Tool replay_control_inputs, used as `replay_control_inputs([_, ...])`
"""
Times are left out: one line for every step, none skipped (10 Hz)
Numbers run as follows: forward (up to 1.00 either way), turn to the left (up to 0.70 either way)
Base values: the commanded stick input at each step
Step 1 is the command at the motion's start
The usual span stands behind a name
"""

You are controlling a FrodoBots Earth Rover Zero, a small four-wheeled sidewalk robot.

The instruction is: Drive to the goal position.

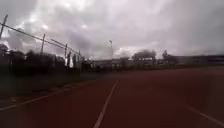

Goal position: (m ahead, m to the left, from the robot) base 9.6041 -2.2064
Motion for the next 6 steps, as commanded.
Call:
replay_control_inputs([0.5, 0.0])
replay_control_inputs([0.5, 0.0])
replay_control_inputs([0.5, 0.0])
replay_control_inputs([0.5, 0.0])
replay_control_inputs([0.5, 0.0])
replay_control_inputs([0.5, 0.0])
